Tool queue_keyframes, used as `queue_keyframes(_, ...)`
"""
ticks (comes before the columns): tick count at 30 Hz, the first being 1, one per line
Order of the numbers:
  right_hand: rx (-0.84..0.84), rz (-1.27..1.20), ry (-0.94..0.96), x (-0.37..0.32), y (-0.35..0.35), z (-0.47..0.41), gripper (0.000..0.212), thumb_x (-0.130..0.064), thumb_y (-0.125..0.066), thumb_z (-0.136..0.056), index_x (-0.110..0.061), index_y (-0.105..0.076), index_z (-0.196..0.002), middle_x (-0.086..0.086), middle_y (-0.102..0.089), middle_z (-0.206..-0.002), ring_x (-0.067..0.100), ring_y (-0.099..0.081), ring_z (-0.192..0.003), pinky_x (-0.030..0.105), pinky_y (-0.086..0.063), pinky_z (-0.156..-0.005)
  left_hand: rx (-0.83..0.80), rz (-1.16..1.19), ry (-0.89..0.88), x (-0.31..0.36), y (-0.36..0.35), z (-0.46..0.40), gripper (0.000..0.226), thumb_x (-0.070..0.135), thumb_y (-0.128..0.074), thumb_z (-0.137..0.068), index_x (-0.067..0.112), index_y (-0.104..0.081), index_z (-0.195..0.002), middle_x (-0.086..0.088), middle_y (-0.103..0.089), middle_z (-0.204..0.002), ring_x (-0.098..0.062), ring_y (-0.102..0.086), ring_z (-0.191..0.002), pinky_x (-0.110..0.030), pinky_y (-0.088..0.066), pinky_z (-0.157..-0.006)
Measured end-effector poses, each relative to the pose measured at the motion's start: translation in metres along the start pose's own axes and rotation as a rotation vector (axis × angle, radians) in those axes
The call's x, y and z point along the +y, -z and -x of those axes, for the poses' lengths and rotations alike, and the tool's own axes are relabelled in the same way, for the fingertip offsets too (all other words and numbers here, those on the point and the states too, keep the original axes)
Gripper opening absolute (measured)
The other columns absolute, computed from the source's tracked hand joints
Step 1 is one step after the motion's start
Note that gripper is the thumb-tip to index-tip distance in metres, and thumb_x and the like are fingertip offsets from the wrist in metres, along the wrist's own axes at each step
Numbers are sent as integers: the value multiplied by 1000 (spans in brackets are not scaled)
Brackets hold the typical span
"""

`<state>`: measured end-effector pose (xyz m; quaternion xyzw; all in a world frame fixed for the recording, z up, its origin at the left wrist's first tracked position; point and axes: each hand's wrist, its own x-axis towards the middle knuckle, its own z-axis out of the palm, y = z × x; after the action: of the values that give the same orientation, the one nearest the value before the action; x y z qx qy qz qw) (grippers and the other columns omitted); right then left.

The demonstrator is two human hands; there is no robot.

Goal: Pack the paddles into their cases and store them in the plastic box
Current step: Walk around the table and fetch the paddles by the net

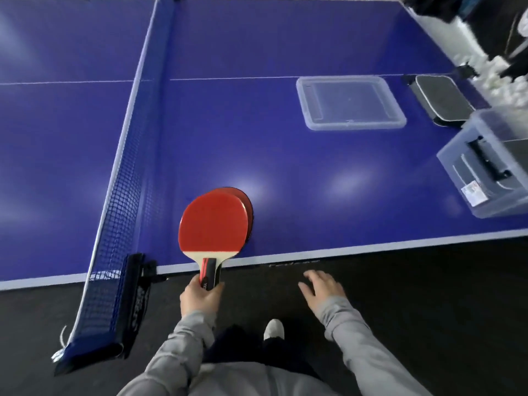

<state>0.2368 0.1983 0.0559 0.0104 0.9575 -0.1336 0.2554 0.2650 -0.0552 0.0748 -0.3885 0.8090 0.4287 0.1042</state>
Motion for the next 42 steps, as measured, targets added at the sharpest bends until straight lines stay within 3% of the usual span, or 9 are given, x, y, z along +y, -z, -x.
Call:
queue_keyframes(7,-51,86,117,-20,19,-50,40,-41,-38,-96,-21,-43,-129,-3,-50,-134,17,-43,-126,33,-39,-99,123,81,97,17,4,-37,21,25,-68,-76,24,-49,-67,0,-57,-64,-29,-54,-71,-30,-40,-68)
queue_keyframes(16,-59,128,114,-68,36,-106,41,-43,-38,-96,-23,-42,-131,-5,-50,-133,18,-43,-124,32,-38,-97,155,-10,96,25,32,-123,15,23,-66,-77,17,-53,-76,1,-51,-61,-28,-48,-68,-31,-36,-67)
queue_keyframes(25,-129,174,68,-98,40,-132,42,-42,-37,-96,-21,-41,-133,-3,-47,-136,19,-42,-126,34,-38,-99,88,-118,147,10,46,-165,17,20,-67,-80,9,-55,-86,-17,-64,-87,-39,-60,-91,-34,-38,-72)
queue_keyframes(29,-138,168,59,-109,38,-136,42,-41,-37,-96,-21,-41,-133,-3,-47,-136,19,-42,-126,35,-38,-100,109,-124,68,6,44,-168,21,12,-70,-74,-4,-60,-83,-18,-52,-102,-38,-57,-90,-38,-43,-79)
queue_keyframes(35,-155,200,56,-117,39,-139,42,-41,-36,-97,-21,-40,-133,-2,-48,-135,19,-42,-125,35,-40,-98,82,-208,24,6,38,-170,32,11,-72,-72,-7,-58,-95,-22,-50,-106,-39,-51,-100,-45,-42,-85)
queue_keyframes(42,-157,217,54,-118,38,-137,41,-40,-36,-97,-20,-41,-133,0,-48,-135,20,-43,-125,35,-40,-98,81,-181,-8,3,36,-171,38,7,-74,-69,-8,-55,-99,-25,-51,-104,-42,-51,-99,-48,-43,-83)
